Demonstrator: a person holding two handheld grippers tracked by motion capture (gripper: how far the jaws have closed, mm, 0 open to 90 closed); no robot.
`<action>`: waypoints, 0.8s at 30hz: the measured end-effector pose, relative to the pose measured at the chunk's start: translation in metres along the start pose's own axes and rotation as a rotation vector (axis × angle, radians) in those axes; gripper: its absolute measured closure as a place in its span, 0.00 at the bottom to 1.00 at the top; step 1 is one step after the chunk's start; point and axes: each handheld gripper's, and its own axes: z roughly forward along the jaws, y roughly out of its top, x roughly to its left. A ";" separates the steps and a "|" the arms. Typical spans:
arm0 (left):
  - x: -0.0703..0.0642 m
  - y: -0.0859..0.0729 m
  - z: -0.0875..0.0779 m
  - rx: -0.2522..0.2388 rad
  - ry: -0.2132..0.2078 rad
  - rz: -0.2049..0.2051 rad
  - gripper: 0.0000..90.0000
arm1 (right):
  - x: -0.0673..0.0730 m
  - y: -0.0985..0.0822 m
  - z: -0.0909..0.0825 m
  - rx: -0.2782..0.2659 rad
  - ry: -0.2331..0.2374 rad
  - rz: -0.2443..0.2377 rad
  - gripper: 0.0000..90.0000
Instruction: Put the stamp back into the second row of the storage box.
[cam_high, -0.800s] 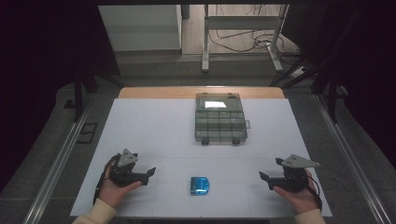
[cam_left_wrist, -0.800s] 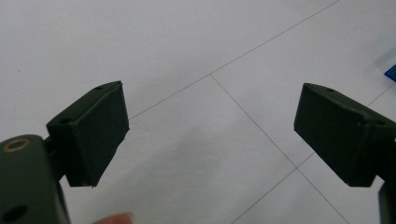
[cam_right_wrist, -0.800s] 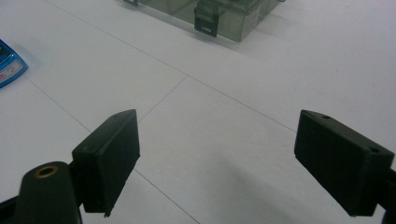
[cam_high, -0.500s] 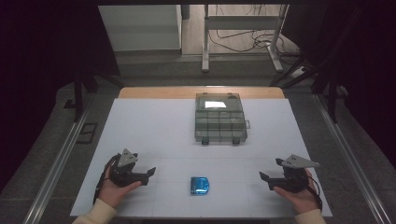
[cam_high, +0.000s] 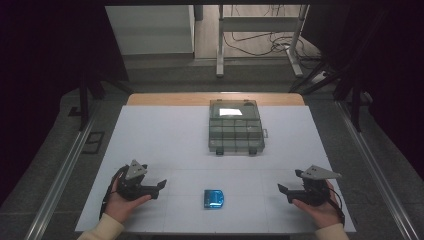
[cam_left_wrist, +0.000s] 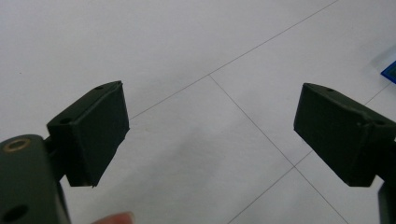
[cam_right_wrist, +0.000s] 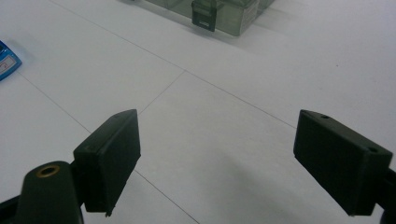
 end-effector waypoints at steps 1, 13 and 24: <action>0.000 0.000 0.000 0.000 -0.001 0.001 0.12 | 0.000 0.000 0.000 0.001 0.000 -0.001 0.17; -0.001 0.003 -0.004 -0.013 -0.005 0.010 0.12 | 0.000 -0.001 0.002 0.016 -0.002 0.001 0.17; -0.016 0.022 -0.012 0.002 -0.068 0.089 0.12 | -0.001 -0.001 0.002 0.020 -0.003 -0.005 0.17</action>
